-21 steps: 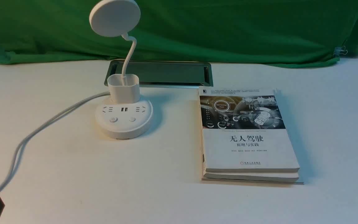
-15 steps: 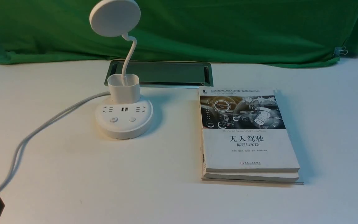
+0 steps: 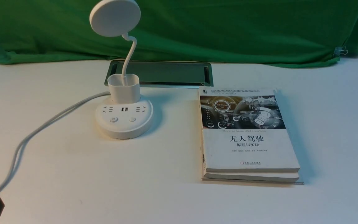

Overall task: Turn on the desk lamp on the white desktop with your hand.
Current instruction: 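Press the power button on the lamp base to turn the lamp on with the left gripper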

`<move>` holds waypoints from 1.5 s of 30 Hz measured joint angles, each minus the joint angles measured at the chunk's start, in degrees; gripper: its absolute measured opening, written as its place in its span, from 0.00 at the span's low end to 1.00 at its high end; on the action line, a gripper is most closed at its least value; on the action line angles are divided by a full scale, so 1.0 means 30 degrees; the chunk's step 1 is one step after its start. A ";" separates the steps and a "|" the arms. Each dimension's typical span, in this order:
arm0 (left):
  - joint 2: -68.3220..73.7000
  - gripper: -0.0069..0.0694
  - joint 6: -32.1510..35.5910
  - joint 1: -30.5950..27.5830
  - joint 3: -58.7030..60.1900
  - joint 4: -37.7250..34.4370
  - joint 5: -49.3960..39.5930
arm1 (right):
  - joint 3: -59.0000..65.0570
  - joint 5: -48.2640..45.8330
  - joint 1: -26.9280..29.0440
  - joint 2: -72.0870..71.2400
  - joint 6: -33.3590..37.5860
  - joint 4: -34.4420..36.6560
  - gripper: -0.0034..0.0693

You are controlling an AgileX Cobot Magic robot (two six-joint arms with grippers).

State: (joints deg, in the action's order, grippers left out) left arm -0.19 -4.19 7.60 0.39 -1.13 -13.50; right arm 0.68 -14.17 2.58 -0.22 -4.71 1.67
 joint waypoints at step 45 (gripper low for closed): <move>1.2572 0.09 0.0527 0.0000 -1.2170 -0.1872 -0.0066 | 0.0000 0.0001 0.0000 0.0000 0.0000 0.0000 0.37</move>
State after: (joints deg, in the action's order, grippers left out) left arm 37.52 -2.60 7.60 -36.12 -6.75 -13.70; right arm 0.68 -14.17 2.58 -0.22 -4.71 1.67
